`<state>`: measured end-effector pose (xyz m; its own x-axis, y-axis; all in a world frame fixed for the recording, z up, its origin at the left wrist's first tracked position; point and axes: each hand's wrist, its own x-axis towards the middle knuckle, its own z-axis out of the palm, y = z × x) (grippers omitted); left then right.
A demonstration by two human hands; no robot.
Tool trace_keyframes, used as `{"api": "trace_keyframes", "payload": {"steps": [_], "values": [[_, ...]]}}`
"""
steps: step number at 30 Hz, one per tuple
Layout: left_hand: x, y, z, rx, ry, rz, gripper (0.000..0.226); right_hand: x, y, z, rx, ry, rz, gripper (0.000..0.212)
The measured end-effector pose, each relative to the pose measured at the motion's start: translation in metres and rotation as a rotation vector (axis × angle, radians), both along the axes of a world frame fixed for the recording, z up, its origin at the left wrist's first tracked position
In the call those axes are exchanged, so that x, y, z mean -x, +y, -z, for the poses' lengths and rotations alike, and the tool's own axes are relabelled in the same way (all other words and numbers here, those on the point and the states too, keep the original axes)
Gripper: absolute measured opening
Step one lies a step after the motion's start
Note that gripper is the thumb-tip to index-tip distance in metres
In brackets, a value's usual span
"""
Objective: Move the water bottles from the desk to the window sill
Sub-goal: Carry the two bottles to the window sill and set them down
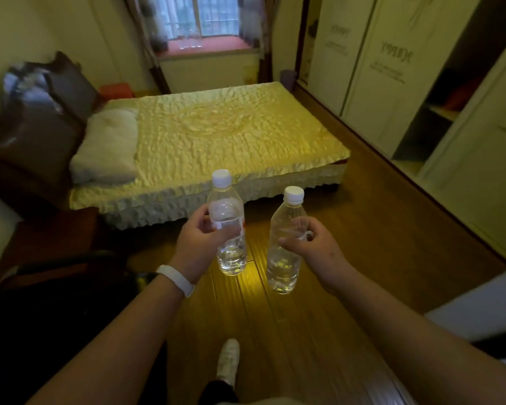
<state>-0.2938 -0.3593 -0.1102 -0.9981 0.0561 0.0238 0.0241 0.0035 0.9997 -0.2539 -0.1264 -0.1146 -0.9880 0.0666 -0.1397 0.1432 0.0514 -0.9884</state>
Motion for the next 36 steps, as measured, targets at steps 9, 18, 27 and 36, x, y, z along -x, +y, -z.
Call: {"api": "trace_keyframes", "payload": {"steps": [9, 18, 27, 36], "values": [[0.166, 0.013, 0.015, -0.017, -0.015, 0.250, 0.059, 0.117, 0.003, -0.006, -0.046, -0.023, 0.248, 0.040], [0.277, 0.036, 0.011, -0.054, -0.013, 0.395, 0.051, 0.203, 0.019, -0.012, -0.028, 0.012, 0.422, 0.041], [0.357, 0.113, 0.020, -0.003, -0.040, 0.484, 0.045, 0.259, 0.088, 0.000, 0.005, 0.002, 0.520, 0.038], [0.424, 0.259, 0.023, 0.038, -0.042, 0.532, 0.050, 0.320, 0.224, 0.010, 0.039, -0.003, 0.572, 0.040]]}}
